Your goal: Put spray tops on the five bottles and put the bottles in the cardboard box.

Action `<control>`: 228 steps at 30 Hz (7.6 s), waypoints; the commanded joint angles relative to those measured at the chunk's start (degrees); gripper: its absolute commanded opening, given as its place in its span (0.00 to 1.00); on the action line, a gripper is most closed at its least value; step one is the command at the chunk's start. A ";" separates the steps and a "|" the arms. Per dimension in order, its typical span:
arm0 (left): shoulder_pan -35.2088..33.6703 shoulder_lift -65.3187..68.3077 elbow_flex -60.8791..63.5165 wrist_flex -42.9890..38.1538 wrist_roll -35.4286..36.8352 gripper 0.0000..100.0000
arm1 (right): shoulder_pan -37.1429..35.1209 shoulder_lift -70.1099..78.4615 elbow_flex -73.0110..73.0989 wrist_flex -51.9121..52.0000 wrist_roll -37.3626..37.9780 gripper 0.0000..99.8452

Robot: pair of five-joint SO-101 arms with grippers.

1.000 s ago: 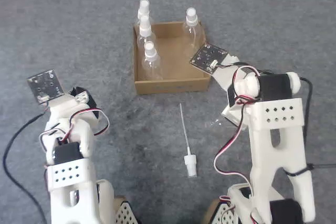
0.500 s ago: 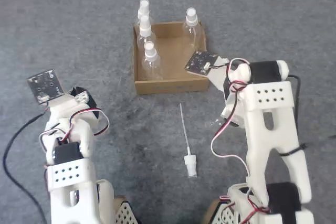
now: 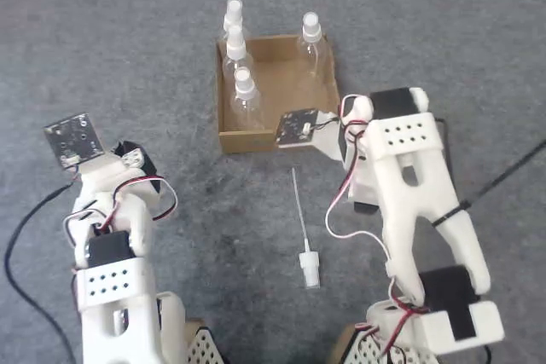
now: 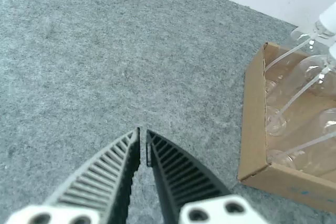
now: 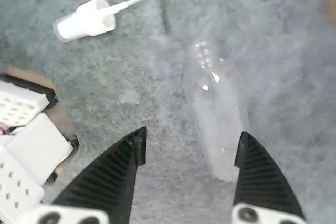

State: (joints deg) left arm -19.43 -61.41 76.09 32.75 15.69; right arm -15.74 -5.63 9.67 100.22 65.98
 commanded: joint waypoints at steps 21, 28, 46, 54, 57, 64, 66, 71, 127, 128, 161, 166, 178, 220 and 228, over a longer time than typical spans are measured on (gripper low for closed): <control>-0.09 -0.79 4.35 -10.29 -3.52 0.01 | 1.45 8.31 8.00 -20.26 8.70 0.22; 0.00 -0.79 4.35 -10.29 -3.60 0.01 | 3.91 8.84 10.46 -25.27 9.32 0.22; 0.00 -0.79 4.35 -10.29 -3.60 0.01 | 5.93 9.98 14.51 -25.36 15.65 0.22; 0.00 -0.79 4.35 -10.29 -3.60 0.01 | 6.02 14.90 14.42 -28.79 15.38 0.22; 0.00 -0.79 4.35 -10.29 -3.60 0.01 | 6.02 14.90 14.24 -28.79 15.30 0.15; 0.00 -0.79 4.35 -10.29 -3.60 0.01 | 5.67 14.81 13.98 -28.26 12.48 0.05; 0.00 -0.79 4.35 -10.29 -3.60 0.01 | 5.23 14.81 12.31 -26.24 8.79 0.04; 0.00 -0.79 4.35 -10.29 -3.60 0.01 | 4.00 14.90 4.22 -18.51 0.00 0.04; 0.09 -0.79 4.35 -10.29 -3.69 0.01 | -1.10 14.90 4.57 -27.12 -37.10 0.26; 0.09 -0.79 4.35 -10.29 -3.69 0.01 | -1.10 14.90 4.57 -27.12 -36.31 0.26; 0.09 -0.79 4.35 -10.29 -3.69 0.01 | 3.47 15.60 4.84 -27.21 -27.78 0.24; 0.09 -0.79 4.35 -10.37 -3.69 0.01 | 3.47 15.60 4.84 -27.30 -27.78 0.18; 0.09 -0.79 4.35 -10.37 -3.69 0.01 | 3.47 20.79 4.48 -29.14 -27.78 0.13; 0.09 -0.79 4.35 -10.37 -3.69 0.01 | -3.82 -16.75 9.23 -13.58 -42.46 0.01; 0.09 -0.79 4.26 -10.37 -3.69 0.01 | -3.91 -28.79 17.67 -18.86 -45.71 0.01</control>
State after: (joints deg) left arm -19.43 -61.41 81.10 24.31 12.53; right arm -19.34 -28.40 25.93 84.22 21.49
